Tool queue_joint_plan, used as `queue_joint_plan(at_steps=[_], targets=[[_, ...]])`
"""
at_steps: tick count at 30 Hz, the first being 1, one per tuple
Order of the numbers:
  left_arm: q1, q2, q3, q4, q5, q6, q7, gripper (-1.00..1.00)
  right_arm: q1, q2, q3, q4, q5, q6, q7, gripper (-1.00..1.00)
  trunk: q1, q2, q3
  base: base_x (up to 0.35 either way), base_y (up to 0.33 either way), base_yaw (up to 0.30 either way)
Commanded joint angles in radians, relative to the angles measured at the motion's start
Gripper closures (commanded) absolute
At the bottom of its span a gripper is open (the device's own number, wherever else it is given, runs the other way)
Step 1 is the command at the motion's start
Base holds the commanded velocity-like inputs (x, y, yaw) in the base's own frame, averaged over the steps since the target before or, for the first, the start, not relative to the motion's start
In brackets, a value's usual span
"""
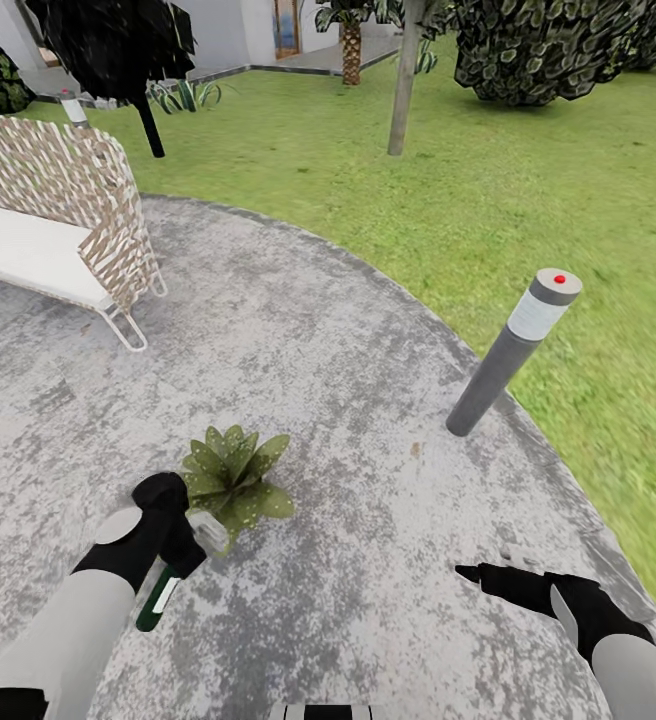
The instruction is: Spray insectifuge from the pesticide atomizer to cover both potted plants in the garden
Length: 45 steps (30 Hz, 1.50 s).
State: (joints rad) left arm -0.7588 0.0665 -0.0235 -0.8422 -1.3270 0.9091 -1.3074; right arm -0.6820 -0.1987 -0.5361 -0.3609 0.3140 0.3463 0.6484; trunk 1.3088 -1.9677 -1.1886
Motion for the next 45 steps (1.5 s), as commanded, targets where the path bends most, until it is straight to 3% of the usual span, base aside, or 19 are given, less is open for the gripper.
queue_joint_plan(at_steps=[1, 4, 7, 11, 13, 20, 23, 28, 45], targets=[[-0.001, -0.004, -0.003, 0.010, -0.008, 0.008, -0.009, 1.00, -0.001, 0.001, -0.008, -0.001, 0.007, 0.007, 0.007, -1.00, 0.000, 0.000, -0.001, 0.000, 0.000, 0.002], [0.001, -0.007, -0.002, 0.033, -0.009, 0.008, -0.009, 1.00, -0.001, 0.001, -0.008, -0.001, 0.007, 0.007, 0.007, -1.00, 0.000, 0.000, -0.001, 0.000, 0.000, 0.000], [0.047, -0.008, -0.002, 0.051, -0.009, 0.008, -0.008, 1.00, -0.001, 0.001, -0.008, -0.001, 0.007, 0.007, 0.007, -1.00, 0.000, 0.000, -0.001, 0.000, 0.000, 0.000], [0.072, -0.008, -0.002, 0.054, -0.005, 0.007, 0.036, 1.00, -0.001, 0.001, -0.008, -0.001, 0.007, 0.007, 0.007, -1.00, 0.000, 0.000, -0.001, -0.119, 0.000, 0.000], [0.075, -0.008, -0.001, 0.054, 0.027, 0.007, 0.053, 1.00, -0.001, 0.001, -0.008, -0.001, 0.007, 0.007, 0.007, -1.00, 0.000, 0.000, -0.001, -0.292, 0.000, 0.000], [0.081, -0.008, -0.001, 0.056, 0.198, 0.004, 0.145, 1.00, -0.001, 0.001, -0.008, 0.003, 0.007, 0.006, 0.005, -1.00, 0.000, 0.000, -0.001, -0.334, 0.000, 0.000], [0.086, -0.008, 0.000, 0.057, 0.225, 0.004, 0.152, 1.00, -0.001, 0.001, -0.008, 0.023, 0.007, 0.004, 0.005, -1.00, 0.000, 0.000, -0.001, -0.332, 0.000, 0.000], [0.134, -0.007, 0.001, 0.056, 0.237, -0.017, 0.155, 1.00, 0.001, 0.001, -0.008, 0.046, 0.007, 0.003, 0.005, -1.00, 0.000, 0.000, -0.001, -0.327, 0.000, 0.000], [0.138, -0.015, 0.007, 0.055, 0.238, -0.021, 0.155, 1.00, 0.005, -0.004, -0.008, 0.048, 0.007, 0.005, 0.006, -1.00, 0.000, 0.000, -0.001, -0.089, 0.000, 0.049]])
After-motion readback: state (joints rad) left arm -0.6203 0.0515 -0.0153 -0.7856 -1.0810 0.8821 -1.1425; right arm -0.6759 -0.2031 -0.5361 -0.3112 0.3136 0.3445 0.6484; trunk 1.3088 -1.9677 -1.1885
